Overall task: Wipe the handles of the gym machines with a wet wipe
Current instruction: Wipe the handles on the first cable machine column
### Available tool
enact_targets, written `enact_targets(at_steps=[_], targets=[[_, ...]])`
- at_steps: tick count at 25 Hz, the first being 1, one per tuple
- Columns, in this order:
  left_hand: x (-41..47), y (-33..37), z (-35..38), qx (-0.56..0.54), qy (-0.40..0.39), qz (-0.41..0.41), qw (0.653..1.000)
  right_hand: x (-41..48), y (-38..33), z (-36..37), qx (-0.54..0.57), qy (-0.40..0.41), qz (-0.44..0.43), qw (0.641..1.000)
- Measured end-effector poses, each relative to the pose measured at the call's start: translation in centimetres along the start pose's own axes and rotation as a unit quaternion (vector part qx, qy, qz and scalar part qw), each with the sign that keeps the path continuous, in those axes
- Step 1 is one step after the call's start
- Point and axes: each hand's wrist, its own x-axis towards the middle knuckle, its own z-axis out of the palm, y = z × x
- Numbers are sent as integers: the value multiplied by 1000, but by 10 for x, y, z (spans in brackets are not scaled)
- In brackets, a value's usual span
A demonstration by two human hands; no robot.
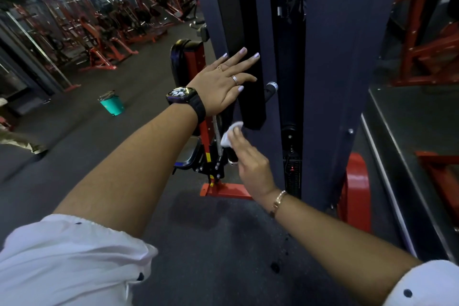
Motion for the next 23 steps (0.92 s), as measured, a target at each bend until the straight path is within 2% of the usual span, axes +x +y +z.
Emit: enact_targets(at_steps=[1, 3, 6, 8, 10, 13, 17, 21, 23], targets=[[-1, -1, 0, -1, 1, -1, 1000, -12, 10, -1, -37, -24, -47, 998], [-2, -4, 2, 5, 5, 2, 1000, -20, 16, -6, -66, -34, -72, 995], [0, -5, 5, 10, 4, 4, 1000, 18, 0, -20, -23, 35, -63, 997], [2, -5, 5, 14, -8, 8, 1000, 51, -9, -25, -32, 48, -115, 992], [2, -4, 4, 22, -12, 5, 1000, 57, -4, -20, -97, 19, -200, 975], [-2, -3, 2, 28, -8, -9, 1000, 28, 20, -11, -175, -69, -308, 932], [-3, -2, 2, 41, -11, -11, 999, 9, 18, -10, -202, -124, -344, 908], [-3, -2, 1, 57, -1, -5, 998, 50, -1, -11, -185, -45, -344, 919], [-3, 1, 0, 53, -7, -8, 999, 56, 3, -10, -196, -34, -338, 920]])
